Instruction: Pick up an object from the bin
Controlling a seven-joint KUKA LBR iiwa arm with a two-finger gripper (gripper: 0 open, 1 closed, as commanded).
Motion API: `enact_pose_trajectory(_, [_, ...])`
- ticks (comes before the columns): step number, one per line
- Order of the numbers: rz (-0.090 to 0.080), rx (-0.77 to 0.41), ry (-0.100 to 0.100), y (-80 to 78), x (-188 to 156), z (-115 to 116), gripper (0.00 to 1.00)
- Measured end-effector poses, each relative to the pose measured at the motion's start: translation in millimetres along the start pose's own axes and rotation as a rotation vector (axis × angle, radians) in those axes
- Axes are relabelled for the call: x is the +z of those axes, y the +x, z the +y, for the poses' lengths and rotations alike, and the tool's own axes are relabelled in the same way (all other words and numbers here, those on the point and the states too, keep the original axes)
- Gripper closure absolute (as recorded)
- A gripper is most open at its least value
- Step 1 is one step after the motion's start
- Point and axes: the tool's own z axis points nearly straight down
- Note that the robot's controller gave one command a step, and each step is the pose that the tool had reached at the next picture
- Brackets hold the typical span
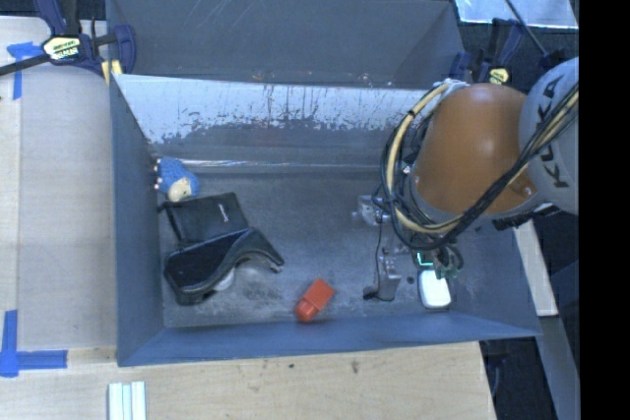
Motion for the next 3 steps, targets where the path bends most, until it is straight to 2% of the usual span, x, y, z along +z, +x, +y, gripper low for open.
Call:
enact_pose_trajectory(1, [-0.012, -0.291, 0.0, 2.4, 87.8, 40.9, 0.0])
enact_pose_trajectory(2, [-0.01, -0.29, 0.001, 3.3, 87.8, 40.4, 1.0])
enact_pose_trajectory(3, [-0.012, -0.29, 0.001, 2.3, 87.5, 40.5, 0.0])
